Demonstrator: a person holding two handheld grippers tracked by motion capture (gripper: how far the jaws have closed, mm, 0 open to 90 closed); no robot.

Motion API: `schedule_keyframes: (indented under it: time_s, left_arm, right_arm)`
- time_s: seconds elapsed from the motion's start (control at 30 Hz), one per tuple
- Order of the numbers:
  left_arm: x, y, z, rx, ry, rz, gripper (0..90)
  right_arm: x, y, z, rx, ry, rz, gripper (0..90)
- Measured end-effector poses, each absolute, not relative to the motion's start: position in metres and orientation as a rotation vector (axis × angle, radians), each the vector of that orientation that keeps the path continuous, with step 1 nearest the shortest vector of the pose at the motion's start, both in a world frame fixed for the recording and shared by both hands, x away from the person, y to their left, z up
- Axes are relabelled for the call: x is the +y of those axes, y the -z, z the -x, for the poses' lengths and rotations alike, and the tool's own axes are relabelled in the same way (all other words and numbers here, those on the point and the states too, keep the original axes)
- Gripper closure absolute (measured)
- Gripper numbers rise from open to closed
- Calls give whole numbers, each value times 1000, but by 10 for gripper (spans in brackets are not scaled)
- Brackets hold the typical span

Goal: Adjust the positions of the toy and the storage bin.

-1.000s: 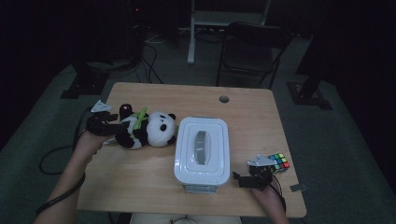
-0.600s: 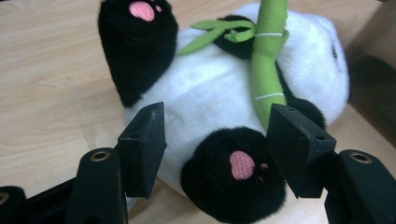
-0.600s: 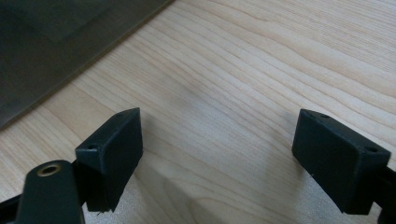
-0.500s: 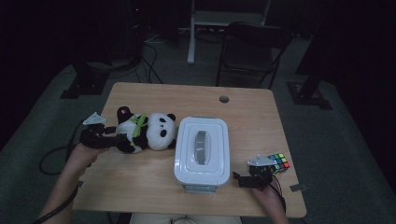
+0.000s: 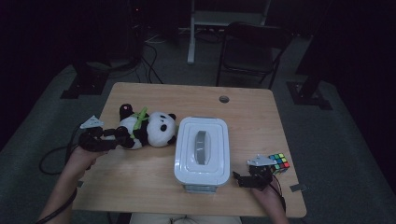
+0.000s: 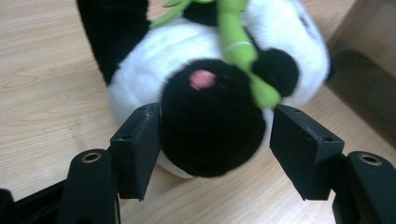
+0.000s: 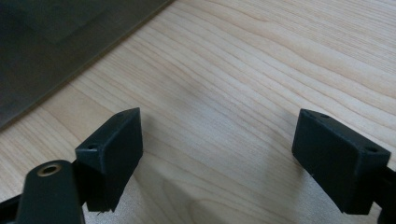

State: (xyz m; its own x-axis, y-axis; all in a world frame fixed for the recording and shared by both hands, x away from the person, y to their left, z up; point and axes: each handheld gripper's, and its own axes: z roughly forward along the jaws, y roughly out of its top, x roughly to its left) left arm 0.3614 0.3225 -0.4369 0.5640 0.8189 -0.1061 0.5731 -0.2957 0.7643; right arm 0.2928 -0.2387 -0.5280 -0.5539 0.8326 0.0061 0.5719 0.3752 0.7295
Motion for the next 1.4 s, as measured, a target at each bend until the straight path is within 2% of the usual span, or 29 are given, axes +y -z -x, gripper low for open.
schedule_keyframes:
  time_s: [0.07,0.13,0.3,0.6,0.97,1.27,1.4]
  left_arm:
    - [320,440,-360,1110,-410,-2017,478]
    - [318,441,-358,1109,-413,-2031,547]
    - [306,439,-345,1098,-425,-2073,620]
    - [273,438,-318,1092,-411,-2083,619]
    - [239,440,-295,926,-205,-2083,619]
    - [215,440,-292,842,-165,-2092,635]
    - [225,428,-295,853,-201,-2029,591]
  right_arm:
    - [-239,528,-293,2277,-991,-1224,159]
    - [-239,528,-293,2277,-991,-1225,159]
    - [-239,528,-293,2274,-990,-1229,159]
    - [-239,528,-293,2274,-990,-1229,159]
    - [-239,528,-293,2274,-989,-1229,159]
    - [-239,528,-293,2274,-990,-1229,159]
    - [-239,528,-293,2274,-989,-1230,159]
